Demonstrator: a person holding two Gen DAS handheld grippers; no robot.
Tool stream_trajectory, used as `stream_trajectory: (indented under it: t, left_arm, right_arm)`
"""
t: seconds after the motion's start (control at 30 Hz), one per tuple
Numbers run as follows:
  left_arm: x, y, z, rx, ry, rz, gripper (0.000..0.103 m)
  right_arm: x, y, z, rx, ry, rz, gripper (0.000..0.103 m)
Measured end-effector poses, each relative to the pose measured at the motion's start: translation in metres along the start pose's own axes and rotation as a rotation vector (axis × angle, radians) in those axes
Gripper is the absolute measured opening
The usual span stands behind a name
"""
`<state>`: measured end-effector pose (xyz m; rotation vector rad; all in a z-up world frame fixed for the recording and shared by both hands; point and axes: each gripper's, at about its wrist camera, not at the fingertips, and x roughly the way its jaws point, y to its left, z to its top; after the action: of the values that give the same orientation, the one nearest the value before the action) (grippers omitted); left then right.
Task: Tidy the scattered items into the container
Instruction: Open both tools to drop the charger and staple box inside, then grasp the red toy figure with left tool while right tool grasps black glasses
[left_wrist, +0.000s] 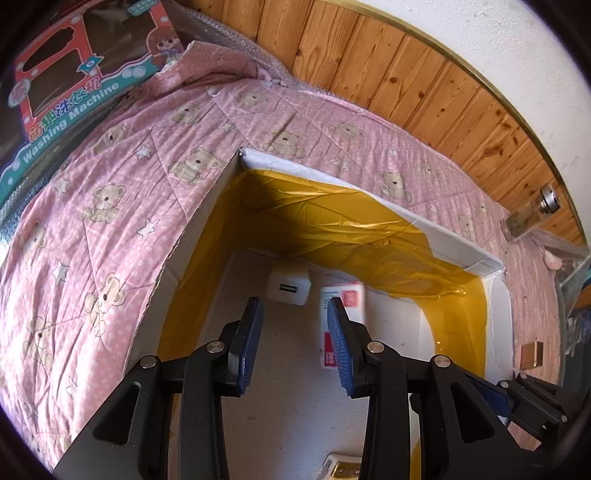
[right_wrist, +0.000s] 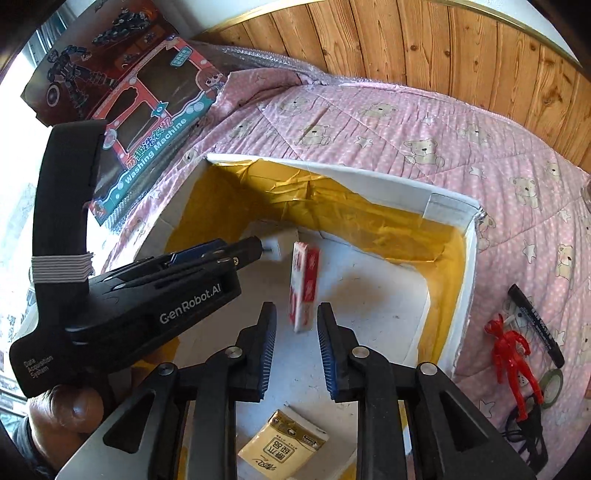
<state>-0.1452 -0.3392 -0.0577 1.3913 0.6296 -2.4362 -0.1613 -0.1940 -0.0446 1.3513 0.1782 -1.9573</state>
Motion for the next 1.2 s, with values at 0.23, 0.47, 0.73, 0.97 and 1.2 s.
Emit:
stream_trajectory:
  t: [0.23, 0.47, 0.73, 0.97, 1.2]
  left_arm:
    - [-0.044, -0.004, -0.015, -0.034, -0.037, -0.031, 0.042]
    - [-0.108, -0.036, -0.05, 0.015, -0.094, -0.072, 0.044]
    - [-0.149, -0.088, -0.122, 0.063, -0.091, -0.186, 0.045]
    - [-0.139, -0.154, -0.171, 0.134, -0.025, -0.252, 0.046]
    - [-0.093, -0.213, -0.17, 0.149, 0.056, -0.267, 0.046]
  right_arm:
    - [-0.041, -0.008, -0.024, 0.047, -0.057, 0.117, 0.025]
    - [-0.088, -0.011, -0.061, 0.109, -0.153, 0.279, 0.025]
    - [-0.155, -0.04, -0.122, 0.097, -0.245, 0.321, 0.025]
    - [-0.176, -0.101, -0.18, 0.08, -0.243, 0.186, 0.025]
    - [-0.172, -0.171, -0.203, 0.116, -0.278, 0.088, 0.033]
